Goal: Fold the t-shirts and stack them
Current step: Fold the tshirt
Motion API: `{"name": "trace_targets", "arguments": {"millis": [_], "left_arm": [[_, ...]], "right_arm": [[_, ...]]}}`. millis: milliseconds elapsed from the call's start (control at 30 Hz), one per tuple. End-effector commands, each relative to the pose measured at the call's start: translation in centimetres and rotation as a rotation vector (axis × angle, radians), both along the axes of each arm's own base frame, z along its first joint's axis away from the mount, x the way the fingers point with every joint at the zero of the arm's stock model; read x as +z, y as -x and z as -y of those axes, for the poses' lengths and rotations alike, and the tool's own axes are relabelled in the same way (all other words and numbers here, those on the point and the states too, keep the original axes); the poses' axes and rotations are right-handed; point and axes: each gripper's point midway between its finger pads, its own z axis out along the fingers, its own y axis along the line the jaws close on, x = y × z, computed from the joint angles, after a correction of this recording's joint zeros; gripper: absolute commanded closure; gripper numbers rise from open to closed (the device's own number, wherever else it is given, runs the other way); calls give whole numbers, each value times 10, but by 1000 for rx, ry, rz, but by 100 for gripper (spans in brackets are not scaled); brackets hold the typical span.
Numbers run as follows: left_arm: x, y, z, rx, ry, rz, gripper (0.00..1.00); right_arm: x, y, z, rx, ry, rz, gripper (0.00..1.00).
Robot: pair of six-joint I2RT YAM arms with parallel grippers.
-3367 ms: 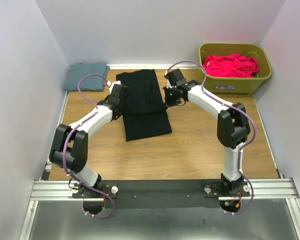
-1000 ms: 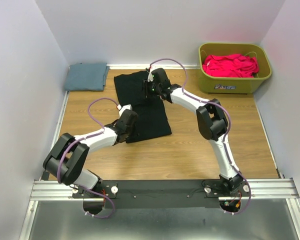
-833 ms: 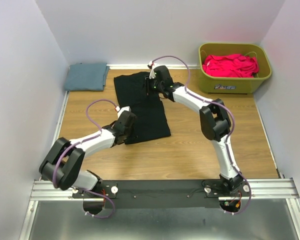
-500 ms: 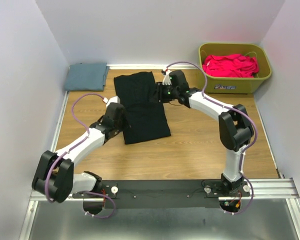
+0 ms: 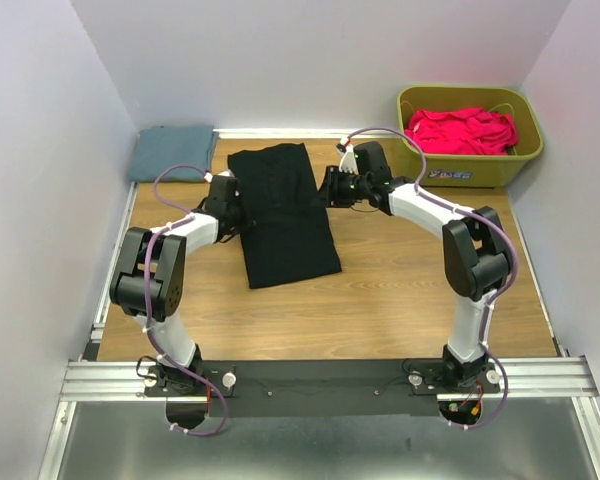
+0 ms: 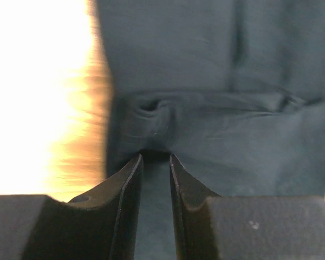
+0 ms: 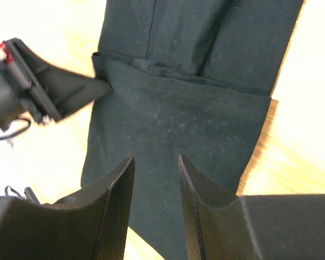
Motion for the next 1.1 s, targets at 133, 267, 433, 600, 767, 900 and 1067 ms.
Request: {"name": "trace_targets", "arguments": {"millis": [133, 267, 433, 600, 767, 900, 1067], "left_arm": [[33, -13, -8, -8, 108, 73, 66], [68, -13, 8, -72, 198, 180, 65], [66, -17, 30, -173, 290, 206, 65], [43, -23, 29, -155, 285, 167, 65], [15, -23, 21, -107, 295, 99, 66], [-7, -19, 6, -51, 288, 21, 66], [-15, -11, -1, -36, 289, -11, 67]], "right_arm": [[-12, -11, 3, 10, -53, -60, 55], [1, -20, -13, 64, -120, -63, 55], [6, -33, -36, 128, -211, -71, 56], [15, -27, -77, 240, -279, -81, 56], [-3, -31, -105, 263, -307, -138, 56], [-50, -28, -117, 262, -306, -254, 56], [-127, -19, -109, 171, -232, -388, 56]]}}
